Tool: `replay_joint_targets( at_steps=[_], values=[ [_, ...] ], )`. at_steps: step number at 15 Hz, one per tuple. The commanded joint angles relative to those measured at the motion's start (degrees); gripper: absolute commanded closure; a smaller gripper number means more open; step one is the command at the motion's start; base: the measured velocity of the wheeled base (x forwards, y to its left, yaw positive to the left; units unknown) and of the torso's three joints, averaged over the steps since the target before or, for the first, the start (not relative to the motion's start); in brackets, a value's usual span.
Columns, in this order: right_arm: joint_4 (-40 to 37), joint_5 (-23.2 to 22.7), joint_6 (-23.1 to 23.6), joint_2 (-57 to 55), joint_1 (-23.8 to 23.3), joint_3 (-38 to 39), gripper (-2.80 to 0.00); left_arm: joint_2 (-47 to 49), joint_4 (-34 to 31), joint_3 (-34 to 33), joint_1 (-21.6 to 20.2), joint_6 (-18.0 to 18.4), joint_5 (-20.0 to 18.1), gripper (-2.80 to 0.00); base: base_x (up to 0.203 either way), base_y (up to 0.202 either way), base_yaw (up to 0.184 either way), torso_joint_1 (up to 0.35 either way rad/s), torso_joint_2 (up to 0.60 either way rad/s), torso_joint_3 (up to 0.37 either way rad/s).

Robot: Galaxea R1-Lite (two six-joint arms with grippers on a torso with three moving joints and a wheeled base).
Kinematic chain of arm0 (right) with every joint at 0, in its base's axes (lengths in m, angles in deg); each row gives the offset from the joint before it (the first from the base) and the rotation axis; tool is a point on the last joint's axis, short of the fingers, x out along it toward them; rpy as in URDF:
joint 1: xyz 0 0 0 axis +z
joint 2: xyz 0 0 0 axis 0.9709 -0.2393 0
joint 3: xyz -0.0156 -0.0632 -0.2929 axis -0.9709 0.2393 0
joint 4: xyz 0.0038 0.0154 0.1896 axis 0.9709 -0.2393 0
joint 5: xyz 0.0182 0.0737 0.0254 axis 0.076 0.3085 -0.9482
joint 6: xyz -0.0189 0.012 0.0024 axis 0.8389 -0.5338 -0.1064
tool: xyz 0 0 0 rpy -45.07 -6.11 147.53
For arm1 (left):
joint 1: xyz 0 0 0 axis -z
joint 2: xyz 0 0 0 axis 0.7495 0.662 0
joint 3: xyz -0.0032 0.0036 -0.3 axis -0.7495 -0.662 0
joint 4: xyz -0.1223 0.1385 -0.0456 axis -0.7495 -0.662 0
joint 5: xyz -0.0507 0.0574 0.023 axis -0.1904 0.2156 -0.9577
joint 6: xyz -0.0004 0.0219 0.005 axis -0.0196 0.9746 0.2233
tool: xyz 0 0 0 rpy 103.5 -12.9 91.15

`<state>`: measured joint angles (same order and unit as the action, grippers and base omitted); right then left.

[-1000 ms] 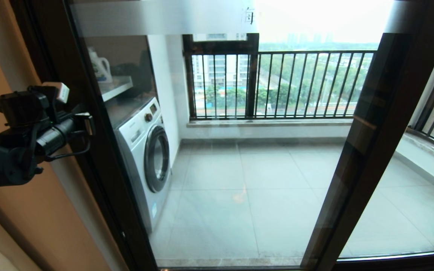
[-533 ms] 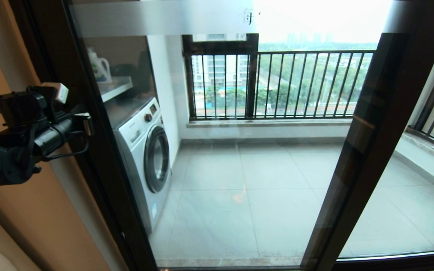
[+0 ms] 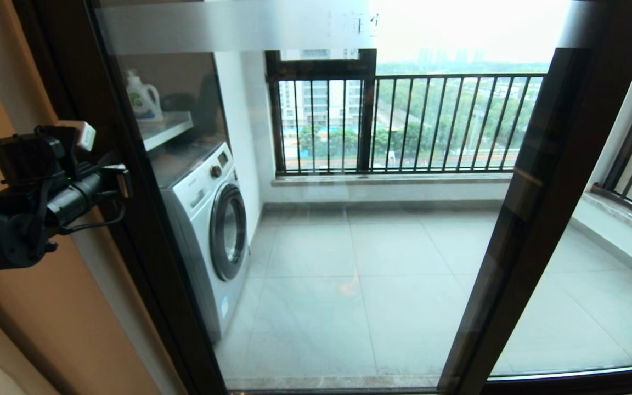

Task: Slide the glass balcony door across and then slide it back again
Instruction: Close the slid door

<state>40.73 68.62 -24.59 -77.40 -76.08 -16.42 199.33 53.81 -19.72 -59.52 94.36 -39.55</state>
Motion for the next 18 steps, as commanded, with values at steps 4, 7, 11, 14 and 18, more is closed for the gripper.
replay_joint_targets(
  at_steps=[4,7,11,14,18],
  values=[
    [-0.04,-0.03,0.04,-0.07,0.01,0.0,0.0,0.25,0.33,0.65,-0.72,0.26,-0.64,0.0,0.0,0.0,0.0,0.0,0.0,0.0],
    [-0.04,-0.03,0.04,-0.07,0.01,0.0,0.0,-0.62,0.33,0.68,-0.72,0.0,-1.56,0.0,0.0,0.0,0.0,0.0,0.0,0.0],
    [-0.04,-0.03,0.04,-0.07,0.01,0.0,0.0,-4.9,0.24,-0.5,-0.72,-0.95,-2.7,0.0,0.0,0.0,0.0,0.0,0.0,0.0],
    [-0.04,-0.03,0.04,-0.07,0.01,0.0,0.0,-10.28,-0.07,-2.98,-1.86,-3.82,-4.99,0.0,0.0,0.0,0.0,0.0,0.0,0.0],
    [-0.04,-0.03,0.04,-0.07,0.01,0.0,0.0,-11.72,0.14,-8.04,-6.93,-4.93,-7.4,0.0,0.0,0.0,0.0,0.0,0.0,0.0]
  ],
)
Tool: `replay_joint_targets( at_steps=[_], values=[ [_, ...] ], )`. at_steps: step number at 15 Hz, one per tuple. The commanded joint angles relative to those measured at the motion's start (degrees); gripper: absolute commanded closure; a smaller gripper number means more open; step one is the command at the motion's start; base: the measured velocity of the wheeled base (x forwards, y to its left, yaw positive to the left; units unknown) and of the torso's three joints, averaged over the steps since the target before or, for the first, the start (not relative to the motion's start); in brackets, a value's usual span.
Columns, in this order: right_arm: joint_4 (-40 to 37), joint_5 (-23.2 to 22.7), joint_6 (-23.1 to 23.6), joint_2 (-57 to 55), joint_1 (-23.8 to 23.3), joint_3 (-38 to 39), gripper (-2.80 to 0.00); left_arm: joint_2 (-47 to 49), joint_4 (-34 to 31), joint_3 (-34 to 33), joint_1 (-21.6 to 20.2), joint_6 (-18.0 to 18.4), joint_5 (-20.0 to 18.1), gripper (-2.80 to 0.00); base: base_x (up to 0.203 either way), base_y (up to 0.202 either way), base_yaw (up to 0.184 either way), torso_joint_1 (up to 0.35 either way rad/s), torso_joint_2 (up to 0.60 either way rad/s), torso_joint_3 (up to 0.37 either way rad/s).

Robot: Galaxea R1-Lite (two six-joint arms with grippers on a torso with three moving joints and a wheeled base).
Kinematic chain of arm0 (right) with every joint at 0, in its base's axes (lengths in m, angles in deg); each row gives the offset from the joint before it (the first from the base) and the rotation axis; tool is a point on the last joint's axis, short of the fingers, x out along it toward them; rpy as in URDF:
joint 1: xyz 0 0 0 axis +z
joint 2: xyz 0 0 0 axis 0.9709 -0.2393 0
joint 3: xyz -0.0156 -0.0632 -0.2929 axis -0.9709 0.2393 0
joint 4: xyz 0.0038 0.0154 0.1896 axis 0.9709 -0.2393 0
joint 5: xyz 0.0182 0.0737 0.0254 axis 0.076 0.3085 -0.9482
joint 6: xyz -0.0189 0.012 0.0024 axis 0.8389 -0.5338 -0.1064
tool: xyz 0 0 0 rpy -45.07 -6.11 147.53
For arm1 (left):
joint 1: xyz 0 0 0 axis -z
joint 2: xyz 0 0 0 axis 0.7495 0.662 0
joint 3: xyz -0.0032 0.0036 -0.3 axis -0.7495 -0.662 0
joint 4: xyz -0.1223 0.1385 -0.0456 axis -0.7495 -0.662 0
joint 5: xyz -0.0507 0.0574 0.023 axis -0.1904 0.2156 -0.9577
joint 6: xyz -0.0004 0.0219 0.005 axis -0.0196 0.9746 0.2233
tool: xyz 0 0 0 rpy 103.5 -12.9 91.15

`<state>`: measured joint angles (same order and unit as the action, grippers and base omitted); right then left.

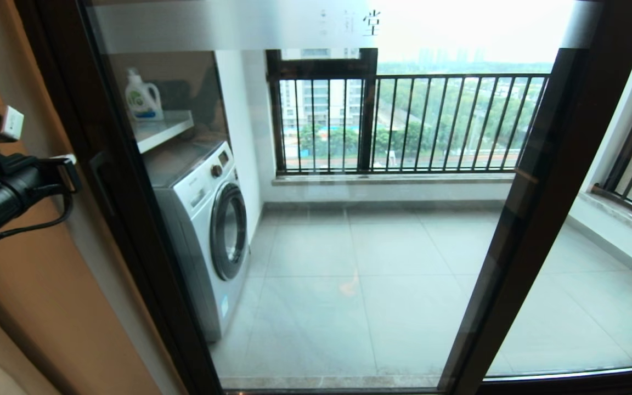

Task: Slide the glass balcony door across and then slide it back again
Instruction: Close the slid door

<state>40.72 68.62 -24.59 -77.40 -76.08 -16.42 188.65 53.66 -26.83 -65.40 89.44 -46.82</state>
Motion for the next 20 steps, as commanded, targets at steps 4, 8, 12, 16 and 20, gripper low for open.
replay_joint_targets(
  at_steps=[4,8,12,16,20],
  values=[
    [0.02,-0.03,0.04,-0.07,0.01,0.0,0.0,0.69,0.39,-2.27,-3.01,-0.73,-3.49,0.0,0.0,0.0,0.0,0.0,0.0,0.0],
    [-0.03,-0.03,0.04,-0.07,0.01,0.0,0.0,8.24,0.58,1.48,-3.01,3.03,-4.4,0.0,0.0,0.0,0.0,0.0,0.0,0.0],
    [0.0,-0.03,0.04,-0.07,0.01,0.0,0.0,11.39,1.57,1.78,-2.82,4.83,-4.7,0.0,0.0,0.0,0.0,0.0,0.0,0.0],
    [-0.03,-0.03,0.04,-0.07,0.01,0.0,0.0,16.71,8.49,3.25,-2.61,8.04,-4.5,0.0,0.0,0.0,0.0,0.0,0.0,0.0],
    [0.03,-0.03,0.04,-0.07,0.01,0.0,0.0,15.37,8.65,3.08,0.66,8.02,-4.03,0.0,0.0,0.0,0.0,0.0,0.0,0.0]
  ],
)
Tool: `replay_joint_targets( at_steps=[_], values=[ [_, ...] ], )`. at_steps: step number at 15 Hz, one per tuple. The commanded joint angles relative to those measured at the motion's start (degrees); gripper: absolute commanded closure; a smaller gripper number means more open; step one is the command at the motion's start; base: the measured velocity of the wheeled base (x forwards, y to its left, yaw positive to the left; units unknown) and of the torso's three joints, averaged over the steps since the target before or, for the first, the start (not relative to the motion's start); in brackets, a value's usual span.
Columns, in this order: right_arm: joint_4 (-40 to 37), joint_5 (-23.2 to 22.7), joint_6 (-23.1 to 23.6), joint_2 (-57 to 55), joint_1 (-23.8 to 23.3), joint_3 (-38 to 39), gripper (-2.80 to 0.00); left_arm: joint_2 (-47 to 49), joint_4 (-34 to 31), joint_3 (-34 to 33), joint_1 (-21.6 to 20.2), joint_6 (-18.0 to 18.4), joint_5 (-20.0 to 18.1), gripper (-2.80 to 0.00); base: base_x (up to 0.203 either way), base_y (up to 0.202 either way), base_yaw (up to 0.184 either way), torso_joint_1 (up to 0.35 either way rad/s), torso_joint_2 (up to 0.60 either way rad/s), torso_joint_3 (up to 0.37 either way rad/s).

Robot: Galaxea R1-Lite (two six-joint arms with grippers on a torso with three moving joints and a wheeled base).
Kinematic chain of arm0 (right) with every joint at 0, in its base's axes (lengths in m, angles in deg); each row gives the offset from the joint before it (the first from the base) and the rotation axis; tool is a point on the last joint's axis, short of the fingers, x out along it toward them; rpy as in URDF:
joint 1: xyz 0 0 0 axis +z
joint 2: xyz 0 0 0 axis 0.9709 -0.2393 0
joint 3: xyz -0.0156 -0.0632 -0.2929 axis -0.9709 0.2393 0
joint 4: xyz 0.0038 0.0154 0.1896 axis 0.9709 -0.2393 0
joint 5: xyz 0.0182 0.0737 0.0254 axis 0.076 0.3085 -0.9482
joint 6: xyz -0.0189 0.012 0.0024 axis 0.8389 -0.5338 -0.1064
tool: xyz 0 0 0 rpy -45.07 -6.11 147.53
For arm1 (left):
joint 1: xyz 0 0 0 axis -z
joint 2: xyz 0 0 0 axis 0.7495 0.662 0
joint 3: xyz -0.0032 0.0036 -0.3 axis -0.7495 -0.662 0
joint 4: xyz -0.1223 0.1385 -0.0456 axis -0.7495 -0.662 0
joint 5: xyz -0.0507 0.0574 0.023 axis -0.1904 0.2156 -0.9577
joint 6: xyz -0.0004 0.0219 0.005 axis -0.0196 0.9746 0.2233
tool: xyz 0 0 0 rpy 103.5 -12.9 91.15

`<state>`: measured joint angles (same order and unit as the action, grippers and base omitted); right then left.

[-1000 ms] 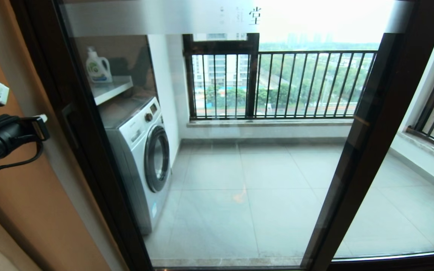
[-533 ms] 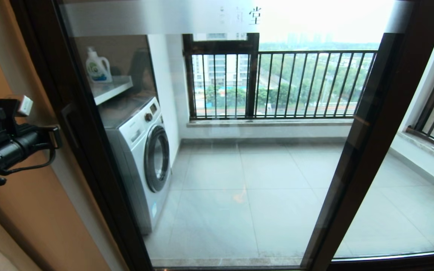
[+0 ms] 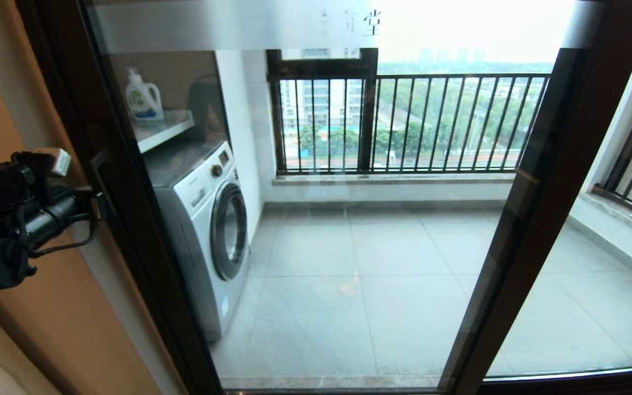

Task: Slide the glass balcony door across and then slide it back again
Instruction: Close the slid door

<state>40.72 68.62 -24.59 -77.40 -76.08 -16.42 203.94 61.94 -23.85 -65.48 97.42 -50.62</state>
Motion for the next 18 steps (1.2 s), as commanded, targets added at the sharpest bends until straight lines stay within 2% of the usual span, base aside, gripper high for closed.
replay_joint_targets(
  at_steps=[1,10,18],
  values=[
    [-0.03,-0.03,0.04,-0.07,0.01,0.0,0.0,0.02,0.37,0.1,1.51,0.01,-0.17,0.0,0.0,0.0,0.0,0.0,0.0,0.0],
    [-0.03,-0.03,0.04,-0.07,0.01,0.0,0.0,-2.46,0.14,0.2,8.67,-0.11,2.4,0.0,0.0,0.0,0.0,0.0,0.0,0.0],
    [-0.03,-0.03,0.04,-0.07,0.01,0.0,0.0,-4.06,-0.66,2.39,9.11,-0.26,2.93,0.0,0.0,0.0,0.0,0.0,0.0,0.0]
  ],
)
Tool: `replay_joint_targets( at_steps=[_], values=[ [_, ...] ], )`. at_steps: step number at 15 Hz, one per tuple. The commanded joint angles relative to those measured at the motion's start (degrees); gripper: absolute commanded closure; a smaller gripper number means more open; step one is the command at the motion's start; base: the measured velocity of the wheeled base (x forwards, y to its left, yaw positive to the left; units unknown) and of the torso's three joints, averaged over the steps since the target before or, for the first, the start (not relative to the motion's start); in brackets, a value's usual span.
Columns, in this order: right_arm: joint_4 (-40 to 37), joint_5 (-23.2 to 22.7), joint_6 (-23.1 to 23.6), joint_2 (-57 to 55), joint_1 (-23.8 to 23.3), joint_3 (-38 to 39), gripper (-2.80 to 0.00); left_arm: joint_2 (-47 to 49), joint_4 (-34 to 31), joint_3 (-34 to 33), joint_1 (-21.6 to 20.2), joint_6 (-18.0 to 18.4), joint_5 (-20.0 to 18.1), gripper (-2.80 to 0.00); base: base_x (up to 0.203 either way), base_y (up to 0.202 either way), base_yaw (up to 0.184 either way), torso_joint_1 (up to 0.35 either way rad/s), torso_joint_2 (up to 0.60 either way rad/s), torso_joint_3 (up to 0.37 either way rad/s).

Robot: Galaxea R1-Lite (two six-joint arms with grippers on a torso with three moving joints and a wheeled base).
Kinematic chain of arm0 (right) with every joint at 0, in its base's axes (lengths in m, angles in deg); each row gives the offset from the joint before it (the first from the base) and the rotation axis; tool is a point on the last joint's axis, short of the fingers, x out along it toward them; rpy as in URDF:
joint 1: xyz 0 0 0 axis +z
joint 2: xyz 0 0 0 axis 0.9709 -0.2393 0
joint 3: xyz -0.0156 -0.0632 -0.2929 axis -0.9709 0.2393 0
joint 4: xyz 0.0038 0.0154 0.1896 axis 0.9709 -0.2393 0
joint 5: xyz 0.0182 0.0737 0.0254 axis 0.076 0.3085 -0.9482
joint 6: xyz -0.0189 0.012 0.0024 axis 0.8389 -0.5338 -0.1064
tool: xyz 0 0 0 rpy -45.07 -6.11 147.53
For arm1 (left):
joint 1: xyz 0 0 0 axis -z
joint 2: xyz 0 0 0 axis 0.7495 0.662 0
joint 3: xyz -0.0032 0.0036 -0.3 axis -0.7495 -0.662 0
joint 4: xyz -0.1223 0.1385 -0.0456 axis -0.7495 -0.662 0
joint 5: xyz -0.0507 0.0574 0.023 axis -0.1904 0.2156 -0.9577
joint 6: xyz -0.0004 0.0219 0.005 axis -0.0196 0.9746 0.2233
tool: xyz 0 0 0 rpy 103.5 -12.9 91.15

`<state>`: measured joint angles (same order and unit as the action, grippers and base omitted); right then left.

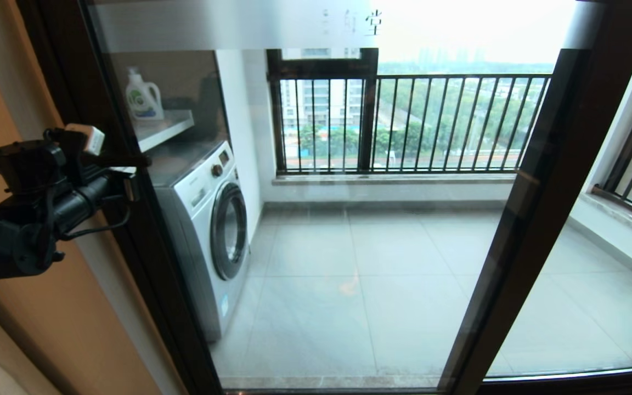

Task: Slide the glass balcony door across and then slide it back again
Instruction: Close the slid door, then open the slid door

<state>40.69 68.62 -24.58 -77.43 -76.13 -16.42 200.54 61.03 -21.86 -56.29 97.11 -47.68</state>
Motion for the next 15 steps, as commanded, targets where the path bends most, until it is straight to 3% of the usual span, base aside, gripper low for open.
replay_joint_targets(
  at_steps=[1,6,10,15],
  values=[
    [0.04,-0.03,0.03,-0.05,0.06,0.0,0.0,-1.38,-0.8,0.49,-0.03,0.03,-0.08,0.0,0.0,0.0,0.0,0.0,0.0,0.0],
    [0.0,-0.03,0.03,-0.05,0.06,0.0,0.0,-2.52,-0.8,-3.72,-0.77,-0.22,-0.24,0.0,0.0,0.0,0.0,0.0,0.0,0.0],
    [0.0,-0.03,0.03,-0.05,0.06,0.0,0.0,-5.91,-0.65,-10.79,-5.97,-0.34,-0.95,0.0,0.0,0.0,0.0,0.0,0.0,0.0],
    [0.0,-0.03,0.03,-0.05,0.06,0.0,0.0,-14.53,-0.63,-16.32,-10.79,-3.23,-5.9,0.0,0.0,0.0,0.0,0.0,0.0,0.0]
  ],
)
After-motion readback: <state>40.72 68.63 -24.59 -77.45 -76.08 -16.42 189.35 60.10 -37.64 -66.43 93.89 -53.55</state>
